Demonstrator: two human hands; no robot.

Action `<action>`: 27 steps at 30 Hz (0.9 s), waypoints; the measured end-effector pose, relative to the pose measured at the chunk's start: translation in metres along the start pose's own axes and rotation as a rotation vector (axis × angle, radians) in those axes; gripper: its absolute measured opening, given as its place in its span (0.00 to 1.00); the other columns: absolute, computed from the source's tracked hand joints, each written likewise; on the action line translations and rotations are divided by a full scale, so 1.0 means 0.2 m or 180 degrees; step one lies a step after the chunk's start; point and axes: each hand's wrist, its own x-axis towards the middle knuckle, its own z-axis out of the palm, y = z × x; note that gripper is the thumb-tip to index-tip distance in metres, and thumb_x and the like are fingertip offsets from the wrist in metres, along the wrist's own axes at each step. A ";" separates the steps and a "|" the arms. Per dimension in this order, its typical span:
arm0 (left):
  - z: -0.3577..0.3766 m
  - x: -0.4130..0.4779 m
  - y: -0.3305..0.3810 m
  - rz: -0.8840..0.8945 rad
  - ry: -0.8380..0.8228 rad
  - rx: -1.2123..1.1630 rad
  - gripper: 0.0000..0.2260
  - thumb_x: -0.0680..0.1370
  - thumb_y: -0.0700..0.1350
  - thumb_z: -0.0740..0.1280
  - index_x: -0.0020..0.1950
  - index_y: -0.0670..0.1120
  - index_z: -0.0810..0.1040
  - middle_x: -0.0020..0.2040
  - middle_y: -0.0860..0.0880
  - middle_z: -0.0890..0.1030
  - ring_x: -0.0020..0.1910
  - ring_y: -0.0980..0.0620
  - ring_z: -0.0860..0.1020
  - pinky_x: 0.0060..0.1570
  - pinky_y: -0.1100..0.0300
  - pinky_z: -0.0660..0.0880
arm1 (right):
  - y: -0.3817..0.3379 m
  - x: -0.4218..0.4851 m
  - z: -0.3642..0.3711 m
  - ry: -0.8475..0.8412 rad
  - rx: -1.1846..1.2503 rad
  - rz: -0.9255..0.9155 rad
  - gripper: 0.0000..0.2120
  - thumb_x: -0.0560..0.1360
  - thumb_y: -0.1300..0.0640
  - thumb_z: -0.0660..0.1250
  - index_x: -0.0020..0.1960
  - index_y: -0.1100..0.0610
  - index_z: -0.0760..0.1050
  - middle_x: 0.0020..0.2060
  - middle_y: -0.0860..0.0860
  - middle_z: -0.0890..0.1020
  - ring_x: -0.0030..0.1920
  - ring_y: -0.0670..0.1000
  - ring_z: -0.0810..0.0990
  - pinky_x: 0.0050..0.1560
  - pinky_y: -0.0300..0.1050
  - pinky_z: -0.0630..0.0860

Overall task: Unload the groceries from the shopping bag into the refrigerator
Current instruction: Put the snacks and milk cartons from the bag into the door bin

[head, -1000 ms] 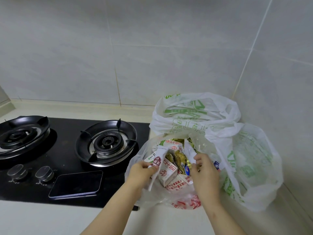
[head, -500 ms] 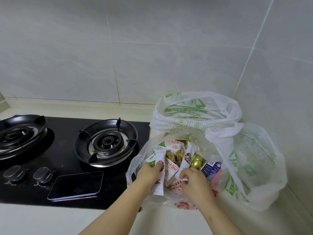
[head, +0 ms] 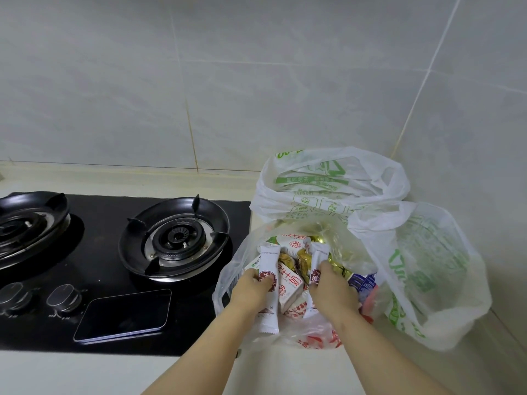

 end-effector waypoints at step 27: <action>-0.08 -0.07 0.29 0.0884 0.0424 -0.0761 0.11 0.81 0.50 0.57 0.45 0.44 0.70 0.38 0.51 0.72 0.36 0.55 0.71 0.35 0.61 0.66 | -0.23 -0.12 -0.23 -0.0089 0.3791 -0.0265 0.04 0.79 0.56 0.61 0.52 0.48 0.73 0.46 0.48 0.80 0.47 0.47 0.79 0.42 0.41 0.75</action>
